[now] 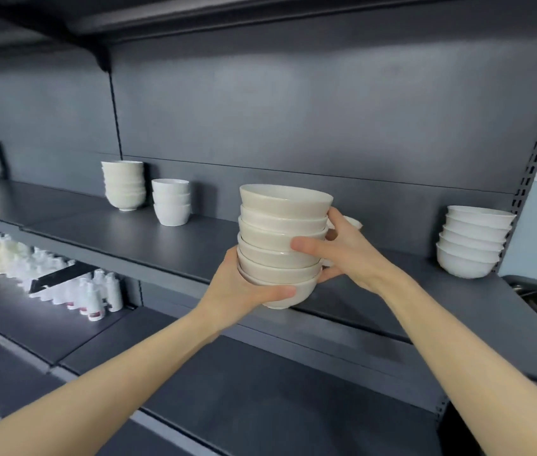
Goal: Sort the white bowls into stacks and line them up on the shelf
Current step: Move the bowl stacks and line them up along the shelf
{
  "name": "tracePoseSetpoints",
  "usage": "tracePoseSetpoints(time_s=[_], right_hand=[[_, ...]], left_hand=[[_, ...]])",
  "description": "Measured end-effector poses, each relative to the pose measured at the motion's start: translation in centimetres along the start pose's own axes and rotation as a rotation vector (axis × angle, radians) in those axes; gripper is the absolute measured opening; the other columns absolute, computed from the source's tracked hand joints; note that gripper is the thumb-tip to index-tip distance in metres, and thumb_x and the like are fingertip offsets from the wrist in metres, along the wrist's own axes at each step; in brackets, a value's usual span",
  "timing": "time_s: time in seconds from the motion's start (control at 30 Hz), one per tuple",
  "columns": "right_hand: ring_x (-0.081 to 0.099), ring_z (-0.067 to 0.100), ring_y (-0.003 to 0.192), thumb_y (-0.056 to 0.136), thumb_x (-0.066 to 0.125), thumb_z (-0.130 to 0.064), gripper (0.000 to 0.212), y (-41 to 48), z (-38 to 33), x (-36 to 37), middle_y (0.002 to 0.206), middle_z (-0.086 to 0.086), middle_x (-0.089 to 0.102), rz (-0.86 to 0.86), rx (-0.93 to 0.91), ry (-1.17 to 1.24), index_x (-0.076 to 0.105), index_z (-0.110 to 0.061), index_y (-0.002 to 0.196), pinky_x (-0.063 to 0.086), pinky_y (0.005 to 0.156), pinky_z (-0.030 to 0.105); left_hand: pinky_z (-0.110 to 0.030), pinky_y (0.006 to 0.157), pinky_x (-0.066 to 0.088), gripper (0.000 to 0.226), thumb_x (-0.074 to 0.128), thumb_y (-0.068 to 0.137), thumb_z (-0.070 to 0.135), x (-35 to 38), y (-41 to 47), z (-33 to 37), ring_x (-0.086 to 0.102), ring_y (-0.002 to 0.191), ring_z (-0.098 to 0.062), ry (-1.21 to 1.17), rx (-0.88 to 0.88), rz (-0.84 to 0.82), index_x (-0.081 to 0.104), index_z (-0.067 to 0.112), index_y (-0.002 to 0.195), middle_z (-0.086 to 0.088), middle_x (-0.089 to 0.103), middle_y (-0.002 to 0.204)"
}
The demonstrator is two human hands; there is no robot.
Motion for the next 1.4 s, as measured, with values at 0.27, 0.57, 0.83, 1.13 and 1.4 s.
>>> tracePoseSetpoints(time_s=[0.27,0.57,0.83,1.13,1.4], right_hand=[[0.06,0.015,0.11,0.066,0.082,-0.032,0.083,5.8,-4.1,16.2,0.125,-0.006,0.058,-0.21,-0.055,0.075,0.039,-0.029,0.137,0.06,0.07,0.05],[0.063,0.007,0.099,0.072,0.08,-0.026,0.075,15.4,-8.0,30.6,0.116,-0.009,0.061,-0.372,-0.118,0.117,0.039,-0.031,0.136,0.059,0.061,0.041],[0.062,0.011,0.102,0.074,0.079,-0.025,0.074,26.0,-9.1,43.2,0.119,-0.006,0.059,-0.491,-0.155,0.144,0.038,-0.031,0.136,0.059,0.06,0.041],[0.061,0.012,0.104,0.076,0.078,-0.023,0.079,38.6,-10.6,56.0,0.124,-0.005,0.056,-0.507,-0.167,0.13,0.033,-0.028,0.14,0.06,0.067,0.05],[0.061,0.011,0.101,0.076,0.078,-0.025,0.081,48.5,-10.9,66.3,0.114,-0.008,0.058,-0.365,-0.135,0.117,0.031,-0.028,0.143,0.06,0.068,0.048]], left_hand=[[-0.012,0.072,0.051,0.055,0.082,0.067,-0.003,-16.3,-4.2,0.4,0.068,0.094,-0.002,0.168,-0.028,0.156,0.063,0.023,0.111,0.014,0.073,0.101],[-0.05,0.06,0.057,0.045,0.087,0.062,0.023,-32.1,-4.0,-0.9,0.068,0.068,-0.039,0.331,-0.1,0.331,0.069,0.019,0.103,-0.005,0.074,0.075],[-0.008,0.069,0.049,0.052,0.081,0.067,-0.006,-45.6,-1.8,-3.8,0.066,0.08,0.008,0.318,-0.068,0.482,0.058,0.033,0.094,0.027,0.071,0.084],[-0.016,0.077,0.053,0.057,0.088,0.056,0.017,-62.0,3.1,-8.4,0.069,0.093,-0.005,0.34,-0.055,0.527,0.064,0.023,0.108,0.009,0.074,0.101],[-0.011,0.072,0.05,0.052,0.085,0.065,0.002,-76.8,8.8,-12.8,0.068,0.09,0.0,0.325,-0.054,0.389,0.063,0.026,0.105,0.015,0.074,0.098]])
Point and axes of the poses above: each hand's wrist, its own y-axis towards the middle knuckle, its own x-axis out of the palm, z = x × y, the point moved 3 cm from there along y, towards the middle knuckle
